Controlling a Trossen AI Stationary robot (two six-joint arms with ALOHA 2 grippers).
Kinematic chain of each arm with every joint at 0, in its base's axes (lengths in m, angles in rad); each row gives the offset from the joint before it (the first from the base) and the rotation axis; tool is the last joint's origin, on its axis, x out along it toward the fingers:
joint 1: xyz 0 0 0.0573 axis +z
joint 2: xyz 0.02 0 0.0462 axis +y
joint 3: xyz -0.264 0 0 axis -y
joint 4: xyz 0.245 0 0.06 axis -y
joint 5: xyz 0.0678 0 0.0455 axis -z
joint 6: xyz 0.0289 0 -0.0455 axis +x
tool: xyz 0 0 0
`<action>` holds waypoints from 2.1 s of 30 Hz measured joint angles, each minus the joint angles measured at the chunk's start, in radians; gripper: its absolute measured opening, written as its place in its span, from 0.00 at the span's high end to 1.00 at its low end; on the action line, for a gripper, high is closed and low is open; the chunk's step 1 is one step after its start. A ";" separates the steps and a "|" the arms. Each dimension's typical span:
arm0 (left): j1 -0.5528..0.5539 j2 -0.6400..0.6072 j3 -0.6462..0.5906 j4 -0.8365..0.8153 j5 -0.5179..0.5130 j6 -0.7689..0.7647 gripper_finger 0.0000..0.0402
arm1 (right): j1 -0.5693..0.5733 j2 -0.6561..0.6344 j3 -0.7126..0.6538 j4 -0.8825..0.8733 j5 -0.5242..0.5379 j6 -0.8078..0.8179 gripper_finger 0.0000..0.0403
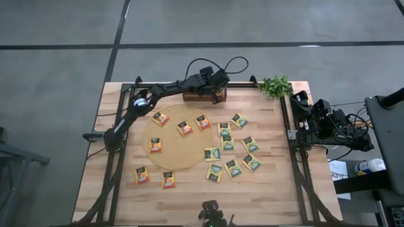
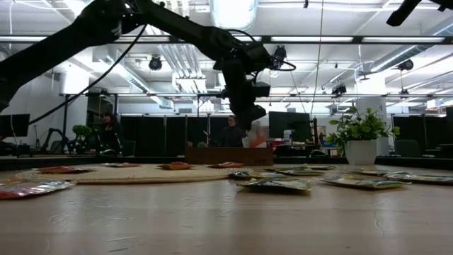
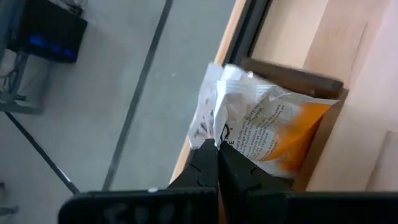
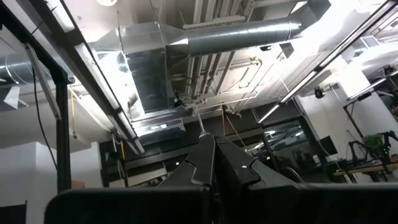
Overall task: Pick & Place Tea
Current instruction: Put the white tea bag into the right section of the wooden organizer
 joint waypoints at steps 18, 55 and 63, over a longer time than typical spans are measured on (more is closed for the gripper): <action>-0.005 0.065 0.000 0.017 -0.141 0.080 1.00 | 0.000 0.000 0.000 -0.001 0.001 -0.002 0.98; -0.026 0.065 0.002 0.064 -0.119 0.012 0.99 | 0.000 0.000 0.000 -0.002 -0.002 0.050 0.98; -0.024 0.065 0.002 0.066 -0.088 -0.009 0.80 | 0.000 0.000 0.000 -0.002 -0.007 0.050 0.98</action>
